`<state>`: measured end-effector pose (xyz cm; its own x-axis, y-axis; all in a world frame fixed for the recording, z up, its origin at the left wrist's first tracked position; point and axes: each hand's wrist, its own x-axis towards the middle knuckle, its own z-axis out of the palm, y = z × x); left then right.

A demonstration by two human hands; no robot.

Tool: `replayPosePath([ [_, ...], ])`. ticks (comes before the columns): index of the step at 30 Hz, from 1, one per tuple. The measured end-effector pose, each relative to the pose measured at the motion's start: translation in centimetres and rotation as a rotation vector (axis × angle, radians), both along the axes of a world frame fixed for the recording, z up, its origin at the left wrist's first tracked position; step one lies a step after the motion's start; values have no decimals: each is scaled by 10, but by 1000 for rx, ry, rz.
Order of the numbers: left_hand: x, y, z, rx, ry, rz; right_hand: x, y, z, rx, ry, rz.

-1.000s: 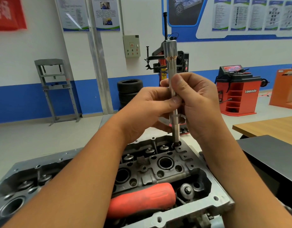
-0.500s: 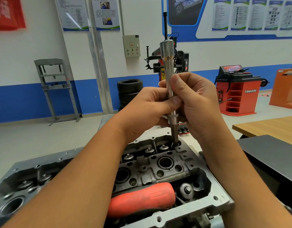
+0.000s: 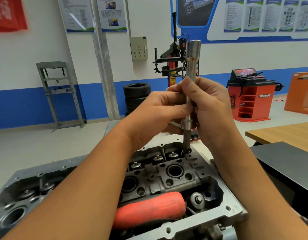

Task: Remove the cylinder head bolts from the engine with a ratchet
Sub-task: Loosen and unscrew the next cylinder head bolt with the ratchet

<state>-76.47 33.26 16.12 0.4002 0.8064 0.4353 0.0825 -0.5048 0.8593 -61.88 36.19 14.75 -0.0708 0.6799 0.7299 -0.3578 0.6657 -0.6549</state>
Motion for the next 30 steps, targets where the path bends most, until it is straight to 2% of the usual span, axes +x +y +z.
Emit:
replayPosePath([
  [5,1,1,-1,58,44,67,-1,-2,1,-28,10,49],
  [10,0,2,0,151,98,103,1,-2,0,5,63,-45],
  [16,0,0,-2,-25,17,-29,-1,-3,1,13,18,-36],
  [22,1,1,-1,57,68,96,-2,-8,2,-29,22,61],
  [26,1,1,0,99,75,82,0,-5,0,3,67,-61],
  [30,-1,2,-1,21,30,-16,-1,-6,0,20,53,-99],
])
